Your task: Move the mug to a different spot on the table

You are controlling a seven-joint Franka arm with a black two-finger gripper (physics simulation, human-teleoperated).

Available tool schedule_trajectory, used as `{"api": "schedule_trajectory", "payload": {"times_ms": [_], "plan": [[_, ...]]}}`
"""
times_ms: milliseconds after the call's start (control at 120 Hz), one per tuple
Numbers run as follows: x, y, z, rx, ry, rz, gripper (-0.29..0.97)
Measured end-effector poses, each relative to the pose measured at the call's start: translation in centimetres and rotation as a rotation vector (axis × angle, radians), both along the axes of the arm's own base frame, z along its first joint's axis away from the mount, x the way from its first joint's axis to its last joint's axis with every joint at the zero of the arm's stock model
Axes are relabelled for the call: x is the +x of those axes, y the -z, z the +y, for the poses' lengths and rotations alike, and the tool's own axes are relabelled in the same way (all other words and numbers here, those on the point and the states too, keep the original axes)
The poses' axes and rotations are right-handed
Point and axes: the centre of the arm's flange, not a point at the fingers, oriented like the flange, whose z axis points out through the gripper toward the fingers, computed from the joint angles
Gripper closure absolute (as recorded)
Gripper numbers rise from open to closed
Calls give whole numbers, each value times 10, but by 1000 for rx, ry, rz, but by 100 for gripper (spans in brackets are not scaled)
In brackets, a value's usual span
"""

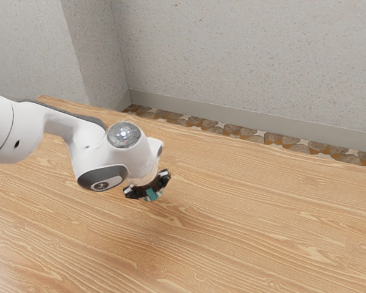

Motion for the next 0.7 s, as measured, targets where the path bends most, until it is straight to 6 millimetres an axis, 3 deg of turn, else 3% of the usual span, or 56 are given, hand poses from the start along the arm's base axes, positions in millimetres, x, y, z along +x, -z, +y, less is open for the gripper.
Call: {"api": "schedule_trajectory", "payload": {"times_ms": [400,508,700], "plan": [[-9,1,35,97,355,-4,71],[-23,7,52,122,403,27,72],[-39,9,57,144,464,45,69]]}}
